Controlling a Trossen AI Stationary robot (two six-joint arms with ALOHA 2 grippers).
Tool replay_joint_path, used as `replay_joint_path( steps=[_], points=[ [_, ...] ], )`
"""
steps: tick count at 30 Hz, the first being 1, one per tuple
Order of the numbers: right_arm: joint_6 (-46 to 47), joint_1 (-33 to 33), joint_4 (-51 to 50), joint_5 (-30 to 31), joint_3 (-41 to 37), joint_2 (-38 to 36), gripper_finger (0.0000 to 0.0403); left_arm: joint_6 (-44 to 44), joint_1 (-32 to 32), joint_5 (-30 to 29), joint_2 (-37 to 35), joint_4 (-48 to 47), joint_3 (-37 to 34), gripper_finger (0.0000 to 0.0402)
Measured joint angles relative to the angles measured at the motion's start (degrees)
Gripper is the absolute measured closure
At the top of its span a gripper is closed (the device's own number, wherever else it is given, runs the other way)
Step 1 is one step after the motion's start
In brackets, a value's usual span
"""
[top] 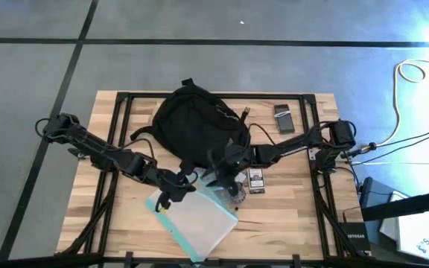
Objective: Unpack backpack
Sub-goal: Put the scented candle into the blue zip bag
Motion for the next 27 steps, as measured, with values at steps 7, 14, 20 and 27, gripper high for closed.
replay_joint_path(
  steps=[7,14,20,27],
  points=[
    [-12.3,7.2,3.3,12.6,0.0,0.0,0.0258,0.3,0.1,-1.7,0.0,0.0,0.0,0.0401],
    [-15.6,10.0,5.2,19.9,0.0,0.0,0.0263,0.3,0.4,-1.7,0.0,0.0,0.0,0.0401],
    [-18.3,11.1,9.1,20.5,0.0,0.0,0.0233,0.3,0.4,-1.7,0.0,0.1,0.0,0.0401],
    [-18.2,11.5,9.6,16.8,0.0,2.2,0.0177,0.3,1.6,-1.7,0.0,0.2,0.0,0.0401]
  ],
)
